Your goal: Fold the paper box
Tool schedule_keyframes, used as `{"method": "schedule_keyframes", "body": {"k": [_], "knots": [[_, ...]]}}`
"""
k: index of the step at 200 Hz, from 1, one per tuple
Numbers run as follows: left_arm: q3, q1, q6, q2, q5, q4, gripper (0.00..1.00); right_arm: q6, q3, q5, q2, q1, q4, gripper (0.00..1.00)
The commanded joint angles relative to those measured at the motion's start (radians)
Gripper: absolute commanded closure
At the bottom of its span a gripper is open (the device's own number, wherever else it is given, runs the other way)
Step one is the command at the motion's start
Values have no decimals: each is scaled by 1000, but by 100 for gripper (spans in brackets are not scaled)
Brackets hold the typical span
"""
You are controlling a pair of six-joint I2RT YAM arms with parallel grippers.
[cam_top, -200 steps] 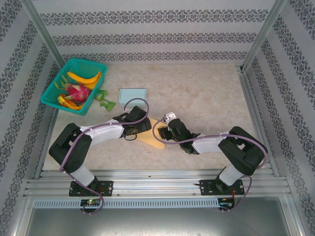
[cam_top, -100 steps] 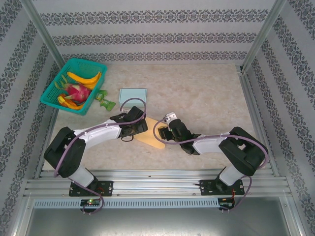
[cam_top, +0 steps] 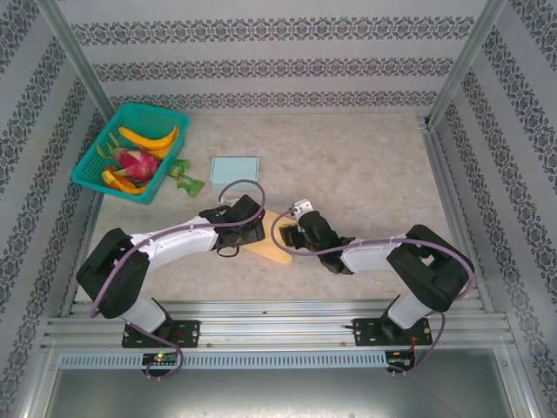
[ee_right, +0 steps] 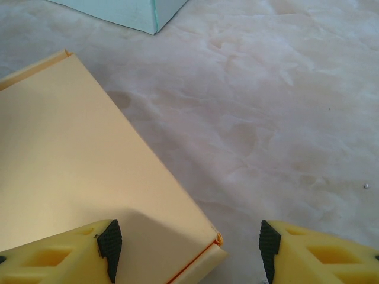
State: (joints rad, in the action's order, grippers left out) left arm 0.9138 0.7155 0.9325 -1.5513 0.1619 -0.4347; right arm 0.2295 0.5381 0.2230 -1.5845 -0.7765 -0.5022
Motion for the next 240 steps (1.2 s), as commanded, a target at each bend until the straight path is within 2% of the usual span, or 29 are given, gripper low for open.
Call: {"method": "schedule_keyframes", "body": {"k": [1,39,140,240], "knots": [[28,13,20,-31,7,-18,15,-8,-34,-10,-5,-3,96,35],[48,13,4,-74,2,-9,16,-12,-34,-14,-2,-3,96,35],[-11,6,-35,-61,-4,59,23,-49,-45,-51,0,7,85,36],[-82,-8,-61,-45,18,119,25,-93,-23,-182,-14,112,52,36]]}}
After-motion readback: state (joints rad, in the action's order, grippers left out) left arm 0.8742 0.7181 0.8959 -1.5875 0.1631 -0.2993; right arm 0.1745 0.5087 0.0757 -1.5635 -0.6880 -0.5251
